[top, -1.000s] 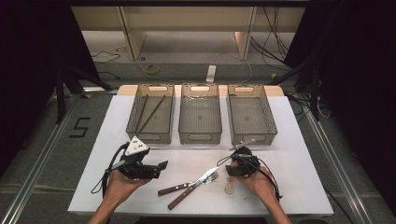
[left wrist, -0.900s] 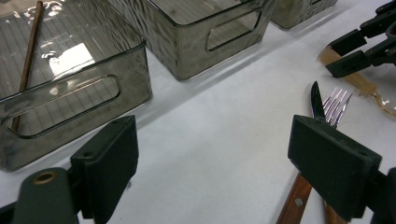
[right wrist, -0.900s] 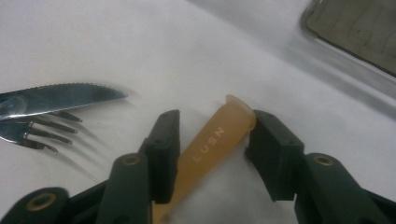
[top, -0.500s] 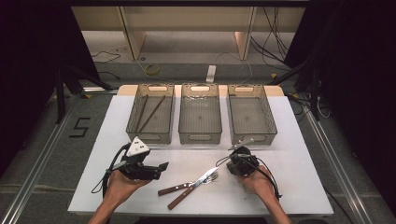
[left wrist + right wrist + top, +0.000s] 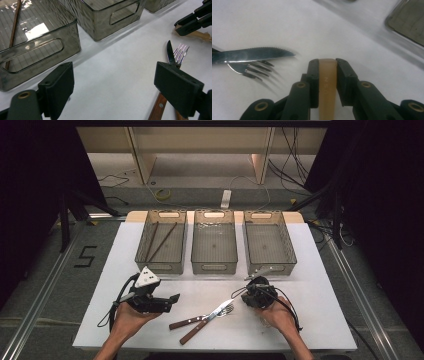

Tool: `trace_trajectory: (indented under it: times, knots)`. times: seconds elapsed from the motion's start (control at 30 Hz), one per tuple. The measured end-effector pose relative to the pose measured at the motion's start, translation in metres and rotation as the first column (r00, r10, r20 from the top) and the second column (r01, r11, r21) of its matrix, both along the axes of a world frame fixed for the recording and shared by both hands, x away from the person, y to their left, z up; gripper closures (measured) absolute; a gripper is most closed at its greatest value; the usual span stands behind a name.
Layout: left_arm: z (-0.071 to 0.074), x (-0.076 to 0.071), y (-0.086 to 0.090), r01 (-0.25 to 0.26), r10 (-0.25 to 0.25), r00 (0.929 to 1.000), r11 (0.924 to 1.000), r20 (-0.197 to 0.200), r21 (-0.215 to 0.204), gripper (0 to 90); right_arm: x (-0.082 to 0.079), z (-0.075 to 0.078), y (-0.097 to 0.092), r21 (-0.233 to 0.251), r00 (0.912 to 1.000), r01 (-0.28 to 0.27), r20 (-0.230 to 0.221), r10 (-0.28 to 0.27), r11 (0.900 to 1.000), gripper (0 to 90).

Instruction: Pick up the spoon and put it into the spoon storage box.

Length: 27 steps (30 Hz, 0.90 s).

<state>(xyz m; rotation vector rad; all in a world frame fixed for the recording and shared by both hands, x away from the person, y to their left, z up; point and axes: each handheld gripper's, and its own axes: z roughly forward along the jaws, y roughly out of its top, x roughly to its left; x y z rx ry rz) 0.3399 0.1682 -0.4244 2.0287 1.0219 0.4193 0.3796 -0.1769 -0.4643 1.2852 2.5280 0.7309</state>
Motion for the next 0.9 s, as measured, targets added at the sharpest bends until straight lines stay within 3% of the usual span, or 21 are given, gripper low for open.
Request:
trace_trajectory:
  times: [0.43, 0.9]
  knots:
    - [0.0, 0.0, 0.001, 0.002, -0.002, 1.0, 1.0, 0.0, -0.002, 15.8, 0.001, 0.014, -0.011, 0.088, 0.9998, -0.01, 0.016, 0.009, 0.9961, 74.9]
    - [0.001, -0.002, 0.002, 0.004, -0.004, 0.9999, 0.9991, 0.016, -0.041, 15.8, 0.02, 0.05, -0.023, 0.18, 0.9934, 0.015, 0.109, -0.035, 0.9836, 74.7]
